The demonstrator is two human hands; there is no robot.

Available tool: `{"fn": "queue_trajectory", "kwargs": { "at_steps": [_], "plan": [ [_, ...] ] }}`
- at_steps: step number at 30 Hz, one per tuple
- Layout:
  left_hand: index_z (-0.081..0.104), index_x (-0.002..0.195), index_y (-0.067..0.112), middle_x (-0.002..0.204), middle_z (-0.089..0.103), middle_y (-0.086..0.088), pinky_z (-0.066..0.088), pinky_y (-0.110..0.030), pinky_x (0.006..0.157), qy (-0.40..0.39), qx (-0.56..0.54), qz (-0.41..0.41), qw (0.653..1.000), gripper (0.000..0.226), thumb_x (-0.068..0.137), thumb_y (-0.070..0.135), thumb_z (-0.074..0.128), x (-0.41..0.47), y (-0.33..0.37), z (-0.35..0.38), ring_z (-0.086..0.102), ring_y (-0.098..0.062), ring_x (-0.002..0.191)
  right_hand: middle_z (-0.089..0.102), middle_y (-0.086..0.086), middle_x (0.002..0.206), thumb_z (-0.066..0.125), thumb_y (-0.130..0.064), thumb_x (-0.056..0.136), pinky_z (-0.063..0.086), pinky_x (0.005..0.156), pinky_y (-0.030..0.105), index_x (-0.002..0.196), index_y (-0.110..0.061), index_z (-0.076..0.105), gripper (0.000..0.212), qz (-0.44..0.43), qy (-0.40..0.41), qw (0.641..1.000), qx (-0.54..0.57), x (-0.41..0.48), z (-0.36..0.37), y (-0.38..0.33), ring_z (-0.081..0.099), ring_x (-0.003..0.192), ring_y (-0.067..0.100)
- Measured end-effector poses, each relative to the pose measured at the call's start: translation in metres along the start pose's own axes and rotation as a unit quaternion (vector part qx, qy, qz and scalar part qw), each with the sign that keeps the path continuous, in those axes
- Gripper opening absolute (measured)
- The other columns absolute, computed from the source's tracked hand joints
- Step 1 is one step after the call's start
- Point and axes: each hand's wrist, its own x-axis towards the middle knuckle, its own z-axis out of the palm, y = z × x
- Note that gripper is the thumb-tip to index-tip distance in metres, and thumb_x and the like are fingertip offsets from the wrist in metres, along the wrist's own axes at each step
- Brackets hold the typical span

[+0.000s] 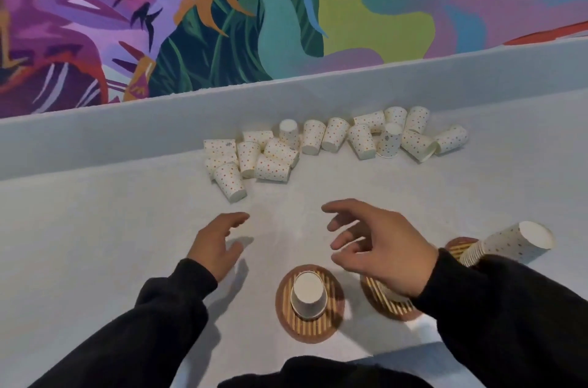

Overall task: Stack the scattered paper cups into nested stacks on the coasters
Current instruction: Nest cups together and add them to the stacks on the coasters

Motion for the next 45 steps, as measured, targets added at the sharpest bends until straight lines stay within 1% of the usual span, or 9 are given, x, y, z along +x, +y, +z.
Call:
{"fn": "queue_trajectory", "kwargs": {
  "at_steps": [7, 12, 16, 21, 25, 28, 32, 37, 45],
  "plan": [
    [0.062, 0.134, 0.021, 0.135, 0.062, -0.002, 0.05, -0.039, 0.104, 0.034, 0.08, -0.005, 0.996, 0.054, 0.086, -0.003, 0.063, 0.08, -0.008, -0.037, 0.061, -0.023, 0.118, 0.07, 0.0, 0.105, 0.087, -0.026, 0.078, 0.062, 0.087, 0.04, 0.12, -0.024, 0.066, 0.047, 0.021, -0.013, 0.999, -0.047, 0.109, -0.026, -0.025, 0.071, 0.093, 0.022],
    [0.056, 0.142, 0.019, 0.145, 0.054, -0.003, 0.042, -0.036, 0.108, -0.038, 0.156, 0.002, 0.987, 0.056, 0.09, -0.003, 0.054, 0.114, -0.019, -0.041, 0.051, -0.027, 0.13, 0.07, -0.001, 0.1, 0.086, -0.025, 0.078, 0.063, 0.081, 0.04, 0.118, -0.02, 0.067, 0.045, 0.043, -0.006, 0.995, -0.088, 0.186, -0.007, -0.012, 0.07, 0.093, 0.027],
    [0.046, 0.15, 0.027, 0.154, 0.045, 0.002, 0.042, -0.039, 0.109, -0.079, 0.279, 0.048, 0.956, 0.063, 0.092, 0.009, 0.062, 0.136, -0.048, -0.041, 0.04, -0.025, 0.138, 0.064, -0.002, 0.124, 0.081, -0.034, 0.083, 0.048, 0.087, 0.029, 0.131, -0.02, 0.06, 0.054, 0.06, -0.025, 0.977, -0.204, 0.24, 0.015, 0.007, 0.061, 0.111, 0.021],
    [0.045, 0.152, 0.027, 0.149, 0.047, -0.004, 0.045, -0.039, 0.102, -0.071, 0.341, 0.075, 0.934, 0.073, 0.087, 0.002, 0.066, 0.154, -0.063, -0.037, 0.044, -0.029, 0.132, 0.051, 0.005, 0.148, 0.078, -0.032, 0.087, 0.044, 0.102, 0.034, 0.15, -0.021, 0.044, 0.073, 0.091, -0.048, 0.955, -0.277, 0.286, 0.049, 0.035, 0.053, 0.13, 0.027],
    [0.058, 0.141, 0.017, 0.128, 0.053, -0.011, 0.048, -0.044, 0.093, -0.039, 0.302, 0.048, 0.951, 0.057, 0.086, 0.02, 0.073, 0.151, -0.06, -0.031, 0.048, -0.033, 0.113, 0.049, 0.009, 0.142, 0.081, -0.035, 0.083, 0.045, 0.106, 0.04, 0.147, -0.028, 0.046, 0.074, 0.081, -0.012, 0.953, -0.293, 0.3, 0.07, 0.051, 0.051, 0.127, 0.03],
    [0.068, 0.126, 0.019, 0.116, 0.056, -0.009, 0.05, -0.043, 0.082, 0.006, 0.312, 0.047, 0.949, 0.062, 0.067, 0.012, 0.086, 0.145, -0.071, -0.025, 0.052, -0.034, 0.102, 0.048, 0.009, 0.141, 0.079, -0.041, 0.083, 0.046, 0.107, 0.045, 0.149, -0.03, 0.041, 0.076, 0.1, -0.017, 0.941, -0.322, 0.304, 0.077, 0.056, 0.049, 0.128, 0.032],
    [0.066, 0.127, 0.029, 0.136, 0.052, -0.01, 0.048, -0.048, 0.095, 0.012, 0.276, 0.035, 0.961, 0.068, 0.062, 0.02, 0.085, 0.134, -0.076, -0.019, 0.048, -0.036, 0.121, 0.051, 0.008, 0.137, 0.076, -0.031, 0.087, 0.048, 0.097, 0.037, 0.139, -0.024, 0.047, 0.06, 0.114, -0.033, 0.945, -0.304, 0.305, 0.082, 0.063, 0.054, 0.122, 0.029],
    [0.051, 0.132, 0.034, 0.135, 0.048, 0.009, 0.047, -0.031, 0.096, -0.045, 0.102, -0.058, 0.992, 0.067, 0.07, 0.03, 0.076, 0.116, -0.074, -0.01, 0.052, -0.017, 0.117, 0.057, 0.006, 0.117, 0.071, -0.023, 0.089, 0.043, 0.076, 0.03, 0.128, -0.024, 0.04, 0.049, 0.116, -0.049, 0.95, -0.284, 0.295, 0.078, 0.07, 0.053, 0.094, 0.022],
    [0.057, 0.129, 0.029, 0.128, 0.058, 0.0, 0.054, -0.04, 0.096, 0.008, -0.072, -0.125, 0.989, 0.063, 0.074, 0.026, 0.088, 0.115, -0.062, -0.008, 0.059, -0.021, 0.113, 0.057, 0.001, 0.133, 0.072, -0.011, 0.088, 0.045, 0.089, 0.028, 0.126, -0.028, 0.048, 0.048, 0.085, -0.083, 0.963, -0.243, 0.286, 0.056, 0.069, 0.056, 0.114, 0.023]
  ]
}}
